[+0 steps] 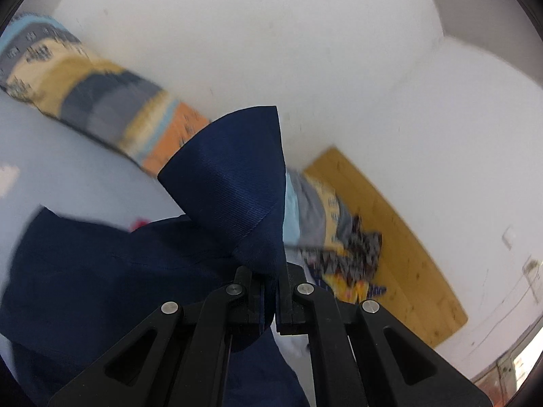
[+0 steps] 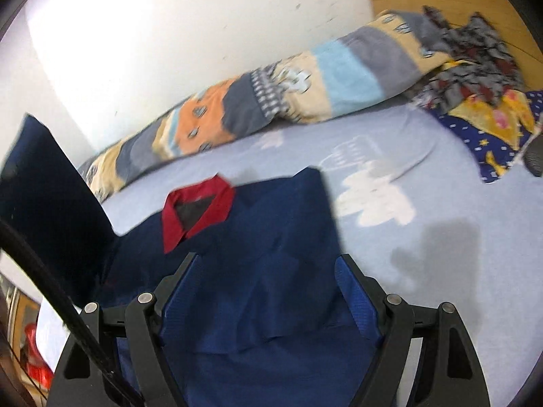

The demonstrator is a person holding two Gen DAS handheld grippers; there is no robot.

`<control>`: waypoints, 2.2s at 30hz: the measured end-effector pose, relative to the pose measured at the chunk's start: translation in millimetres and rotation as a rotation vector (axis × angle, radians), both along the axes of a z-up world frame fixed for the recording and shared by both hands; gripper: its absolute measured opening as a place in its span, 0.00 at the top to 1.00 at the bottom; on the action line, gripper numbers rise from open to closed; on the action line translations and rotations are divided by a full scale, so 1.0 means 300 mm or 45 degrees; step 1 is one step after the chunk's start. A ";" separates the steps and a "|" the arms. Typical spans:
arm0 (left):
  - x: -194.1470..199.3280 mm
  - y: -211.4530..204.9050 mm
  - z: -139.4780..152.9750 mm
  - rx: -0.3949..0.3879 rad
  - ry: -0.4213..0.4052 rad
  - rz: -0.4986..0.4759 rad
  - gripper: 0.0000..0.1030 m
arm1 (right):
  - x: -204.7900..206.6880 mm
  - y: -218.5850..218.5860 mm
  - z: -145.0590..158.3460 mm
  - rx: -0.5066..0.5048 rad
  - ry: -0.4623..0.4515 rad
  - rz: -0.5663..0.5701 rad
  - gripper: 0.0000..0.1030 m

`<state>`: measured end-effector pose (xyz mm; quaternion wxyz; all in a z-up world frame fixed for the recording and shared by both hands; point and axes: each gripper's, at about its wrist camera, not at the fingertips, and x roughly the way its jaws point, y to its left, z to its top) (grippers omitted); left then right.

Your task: Fold large clothes

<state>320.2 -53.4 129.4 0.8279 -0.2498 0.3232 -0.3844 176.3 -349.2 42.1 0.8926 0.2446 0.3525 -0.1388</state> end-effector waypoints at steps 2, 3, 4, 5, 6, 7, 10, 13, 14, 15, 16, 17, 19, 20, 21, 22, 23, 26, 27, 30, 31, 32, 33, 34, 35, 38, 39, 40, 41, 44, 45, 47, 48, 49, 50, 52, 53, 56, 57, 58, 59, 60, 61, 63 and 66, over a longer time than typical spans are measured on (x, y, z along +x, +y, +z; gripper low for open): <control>-0.026 -0.113 -0.079 0.055 0.037 -0.032 0.97 | -0.023 -0.035 0.016 0.003 -0.016 -0.039 0.17; -0.036 -0.168 -0.125 0.088 0.054 -0.051 0.97 | -0.038 -0.057 0.026 0.007 -0.023 -0.054 0.17; -0.051 -0.234 -0.183 0.139 0.080 -0.063 0.97 | -0.055 -0.078 0.036 0.008 -0.031 -0.078 0.17; -0.068 -0.297 -0.245 0.193 0.105 -0.075 0.97 | -0.065 -0.090 0.041 0.009 -0.037 -0.095 0.17; -0.091 -0.336 -0.275 0.226 0.118 -0.083 0.97 | -0.076 -0.107 0.046 0.014 -0.041 -0.110 0.17; -0.102 -0.388 -0.346 0.293 0.142 -0.091 0.97 | -0.084 -0.120 0.050 0.019 -0.044 -0.122 0.17; -0.172 -0.528 -0.510 0.479 0.173 -0.120 0.97 | -0.098 -0.136 0.056 0.022 -0.045 -0.138 0.17; -0.175 -0.625 -0.662 0.756 0.129 -0.120 0.92 | -0.096 -0.134 0.061 0.011 -0.041 -0.129 0.17; -0.207 -0.666 -0.698 0.873 0.093 -0.116 0.82 | -0.095 -0.133 0.061 0.006 -0.040 -0.127 0.17; -0.232 -0.674 -0.701 0.921 0.069 -0.121 0.62 | -0.094 -0.131 0.064 -0.003 -0.040 -0.125 0.17; -0.271 -0.699 -0.716 0.997 0.006 -0.117 0.51 | -0.095 -0.128 0.062 -0.008 -0.042 -0.124 0.17; -0.312 -0.715 -0.715 1.064 -0.076 -0.091 0.35 | -0.094 -0.128 0.065 -0.014 -0.044 -0.121 0.17; -0.370 -0.713 -0.696 1.101 -0.180 -0.109 0.26 | -0.095 -0.127 0.070 -0.020 -0.051 -0.126 0.17; -0.392 -0.712 -0.687 1.102 -0.206 -0.134 0.25 | -0.094 -0.129 0.070 -0.015 -0.053 -0.123 0.17; -0.430 -0.709 -0.673 1.092 -0.239 -0.189 0.23 | -0.094 -0.131 0.070 -0.009 -0.057 -0.119 0.17; -0.453 -0.707 -0.662 1.085 -0.261 -0.225 0.21 | -0.093 -0.131 0.070 -0.010 -0.059 -0.119 0.17; -0.493 -0.704 -0.648 1.087 -0.308 -0.266 0.20 | -0.092 -0.131 0.071 -0.015 -0.059 -0.119 0.17; -0.611 -0.686 -0.619 1.103 -0.418 -0.378 0.20 | -0.081 -0.125 0.071 -0.026 -0.059 -0.096 0.17; -0.655 -0.671 -0.608 1.102 -0.443 -0.439 0.20 | -0.072 -0.118 0.067 -0.020 -0.055 -0.065 0.17; -0.686 -0.601 -0.579 1.114 -0.488 -0.487 0.20 | -0.021 -0.058 0.026 0.007 -0.008 0.113 0.17; -0.686 -0.557 -0.563 1.130 -0.516 -0.469 0.19 | -0.013 -0.040 0.015 0.004 0.001 0.147 0.19; -0.674 -0.521 -0.554 1.148 -0.537 -0.439 0.19 | 0.009 -0.004 -0.003 -0.021 0.029 0.209 0.22; -0.642 -0.458 -0.537 1.170 -0.551 -0.382 0.19 | 0.024 0.023 -0.019 -0.046 0.056 0.243 0.31; -0.611 -0.417 -0.531 1.182 -0.542 -0.341 0.19 | 0.042 0.047 -0.037 -0.065 0.083 0.279 0.46; -0.573 -0.371 -0.528 1.196 -0.526 -0.285 0.19 | 0.055 0.063 -0.055 -0.081 0.107 0.305 0.53; -0.389 -0.182 -0.537 1.241 -0.406 -0.010 0.19 | 0.099 0.089 -0.134 -0.111 0.207 0.329 0.60; -0.315 -0.103 -0.546 1.245 -0.348 0.113 0.19 | 0.112 0.093 -0.168 -0.128 0.253 0.329 0.60; -0.271 -0.053 -0.557 1.236 -0.307 0.173 0.19 | 0.120 0.093 -0.194 -0.146 0.298 0.325 0.60; -0.205 0.023 -0.584 1.216 -0.223 0.236 0.19 | 0.129 0.090 -0.237 -0.168 0.376 0.311 0.60; -0.075 0.162 -0.722 1.260 0.069 0.276 0.19 | 0.134 0.056 -0.371 -0.093 0.576 0.303 0.55; -0.045 0.201 -0.772 1.268 0.173 0.276 0.18 | 0.127 0.047 -0.388 -0.071 0.574 0.300 0.54; -0.034 0.227 -0.752 1.201 0.214 0.284 0.18 | 0.121 0.026 -0.375 -0.022 0.575 0.266 0.54; -0.036 0.226 -0.723 1.197 0.202 0.282 0.18 | 0.116 0.022 -0.353 -0.019 0.563 0.247 0.54; -0.049 0.220 -0.670 1.168 0.134 0.284 0.18 | 0.109 0.019 -0.320 -0.025 0.524 0.230 0.52; -0.061 0.214 -0.630 1.139 0.076 0.282 0.18 | 0.104 0.017 -0.283 -0.044 0.479 0.219 0.51; -0.080 0.211 -0.558 1.116 -0.044 0.300 0.17 | 0.100 0.007 -0.238 -0.050 0.396 0.213 0.41; -0.077 0.216 -0.551 1.125 -0.061 0.316 0.14 | 0.101 -0.006 -0.235 -0.042 0.371 0.192 0.38; -0.022 0.228 -0.659 1.176 0.130 0.232 0.14 | 0.132 0.001 -0.341 0.028 0.495 0.250 0.38; -0.005 0.224 -0.702 1.235 0.188 0.210 0.15 | 0.139 0.006 -0.373 0.046 0.537 0.256 0.38; 0.007 0.232 -0.733 1.285 0.209 0.218 0.16 | 0.143 0.005 -0.394 0.059 0.554 0.252 0.38; 0.011 0.239 -0.730 1.290 0.197 0.218 0.16 | 0.140 -0.001 -0.380 0.064 0.531 0.253 0.38; 0.011 0.248 -0.705 1.269 0.179 0.209 0.16 | 0.137 -0.010 -0.352 0.066 0.499 0.252 0.38; 0.013 0.263 -0.661 1.222 0.139 0.216 0.16 | 0.128 -0.026 -0.310 0.054 0.437 0.244 0.38; 0.040 0.309 -0.582 1.097 0.086 0.264 0.15 | 0.122 -0.086 -0.244 0.029 0.337 0.237 0.36; 0.116 0.420 -0.561 0.948 0.174 0.345 0.15 | 0.118 -0.214 -0.284 0.137 0.291 0.211 0.33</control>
